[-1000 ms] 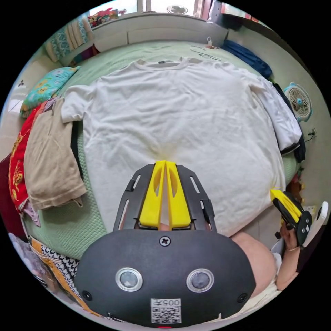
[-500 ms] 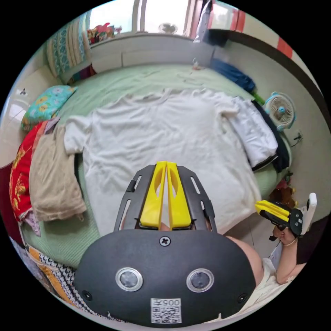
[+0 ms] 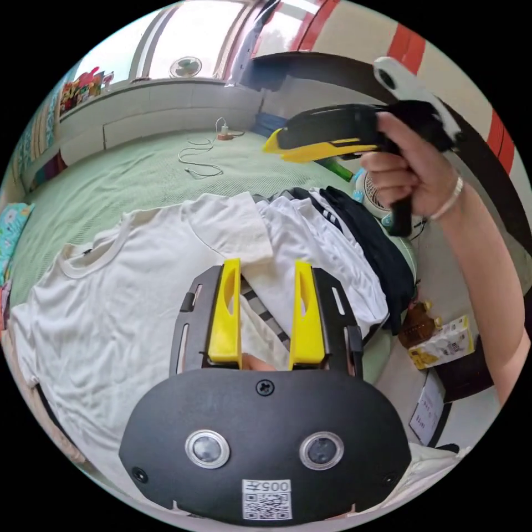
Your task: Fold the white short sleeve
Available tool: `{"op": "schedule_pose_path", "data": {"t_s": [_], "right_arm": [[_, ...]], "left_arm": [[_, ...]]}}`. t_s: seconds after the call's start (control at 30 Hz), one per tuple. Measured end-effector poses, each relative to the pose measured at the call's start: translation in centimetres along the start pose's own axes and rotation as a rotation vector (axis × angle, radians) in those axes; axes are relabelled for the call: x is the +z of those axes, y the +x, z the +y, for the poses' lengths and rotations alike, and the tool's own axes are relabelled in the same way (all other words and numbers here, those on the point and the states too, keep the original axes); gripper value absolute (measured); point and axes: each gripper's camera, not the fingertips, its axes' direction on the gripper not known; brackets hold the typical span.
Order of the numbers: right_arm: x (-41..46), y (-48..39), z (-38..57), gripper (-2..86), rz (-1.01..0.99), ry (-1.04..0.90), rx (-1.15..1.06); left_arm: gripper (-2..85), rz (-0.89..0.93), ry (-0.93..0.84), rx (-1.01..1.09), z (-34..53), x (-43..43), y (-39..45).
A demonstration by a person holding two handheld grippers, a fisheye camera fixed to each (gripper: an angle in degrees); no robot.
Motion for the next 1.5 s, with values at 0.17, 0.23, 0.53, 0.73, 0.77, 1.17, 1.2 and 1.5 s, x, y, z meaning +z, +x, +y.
{"op": "schedule_pose_path", "data": {"t_s": [0.17,0.23,0.53,0.73,0.77,1.17,1.2,1.5], "right_arm": [[4.2,3.7,-5.8,9.3,-0.055,-0.145,0.106],[5.3,4.5,-6.8,9.3,-0.036,-0.18,0.131],[7.1,5.0,-9.8,5.1,0.014,-0.208,0.193],[5.5,3.2,-11.7,-0.5,-0.038,-0.127,0.195],[5.0,2.2,-12.3,-0.7,-0.015,-0.126,0.168],[7.7,-13.8,-17.3,-1.0,0.125,-0.178,-0.151],[9.1,-15.3,-17.6,-0.9,0.138,-0.203,-0.175],[18.3,-21.2,-19.3,6.8,0.21,-0.351,-0.192]], "left_arm": [[12.4,-0.012,-0.007,0.01,-0.1,2.0,-0.6],[12.1,-0.04,0.012,0.012,-0.2,2.0,-0.6],[5.7,-0.023,0.044,-0.049,-0.4,2.1,-2.2],[2.9,-0.005,0.048,-0.089,-0.7,1.3,-3.6],[2.9,0.007,0.054,-0.101,-0.7,1.0,-4.1],[3.9,0.06,0.059,-0.175,0.8,-1.4,-10.1],[4.0,0.062,0.06,-0.184,0.9,-1.6,-10.5],[6.8,0.071,-0.088,-0.263,2.7,-4.0,-17.8]]}}
